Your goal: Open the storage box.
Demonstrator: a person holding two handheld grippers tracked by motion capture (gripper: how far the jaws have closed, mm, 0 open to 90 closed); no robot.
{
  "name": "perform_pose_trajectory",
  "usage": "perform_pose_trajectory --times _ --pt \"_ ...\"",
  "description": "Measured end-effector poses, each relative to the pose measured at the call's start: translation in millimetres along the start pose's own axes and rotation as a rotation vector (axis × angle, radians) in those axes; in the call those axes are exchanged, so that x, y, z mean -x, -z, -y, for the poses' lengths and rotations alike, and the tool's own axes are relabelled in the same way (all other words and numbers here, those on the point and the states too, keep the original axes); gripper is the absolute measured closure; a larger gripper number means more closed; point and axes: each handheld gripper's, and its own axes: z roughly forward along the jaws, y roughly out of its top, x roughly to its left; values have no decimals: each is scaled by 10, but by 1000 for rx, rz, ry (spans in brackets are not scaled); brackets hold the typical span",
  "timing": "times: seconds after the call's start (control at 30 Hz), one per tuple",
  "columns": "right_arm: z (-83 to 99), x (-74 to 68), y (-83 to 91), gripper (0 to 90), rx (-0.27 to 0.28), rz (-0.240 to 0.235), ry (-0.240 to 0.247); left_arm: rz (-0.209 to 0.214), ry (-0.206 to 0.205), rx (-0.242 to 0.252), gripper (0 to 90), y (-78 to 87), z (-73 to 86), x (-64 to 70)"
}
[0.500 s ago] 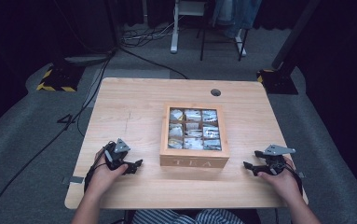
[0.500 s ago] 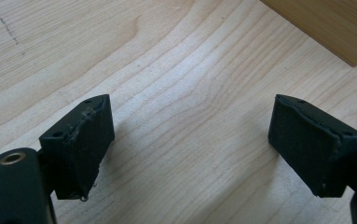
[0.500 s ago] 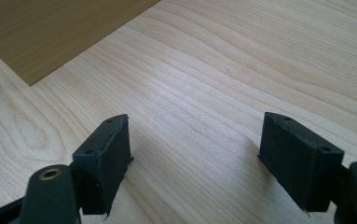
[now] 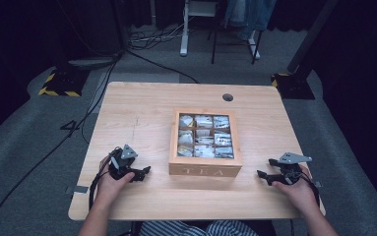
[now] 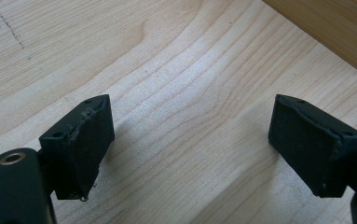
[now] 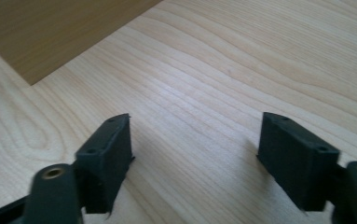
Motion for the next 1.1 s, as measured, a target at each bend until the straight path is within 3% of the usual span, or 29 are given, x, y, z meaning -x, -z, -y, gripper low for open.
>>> perform_pose_trajectory --times 0.07,0.27,0.47,0.5,0.67,0.7,0.87,0.9,0.97,1.1 --pt "5 -9 10 354 10 -24 21 0 -1 -1 150 0 0 0" --pt "3 -11 9 372 13 -18 17 0 -4 0 150 -2 -4 -6" --pt "8 7 21 466 21 -5 4 -4 -3 -4 151 -4 -13 -14" --pt "9 11 28 490 19 -5 5 7 17 2 151 -15 -24 -31" --pt "-15 27 71 526 -11 11 8 -2 36 7 152 -45 -57 -59" --pt "-24 43 91 543 -2 8 -9 -26 20 -1 152 -59 -71 -40" --pt "-69 57 161 581 14 2 -42 -23 23 -2 153 -61 -71 -35" --pt "-99 58 205 601 32 -14 -85 -23 24 -1 153 -62 -71 -34" --pt "-135 47 259 618 52 -24 -112 -22 26 0 153 -63 -70 -35" --pt "-188 16 338 649 105 -16 -99 -24 24 0 154 -61 -71 -37"
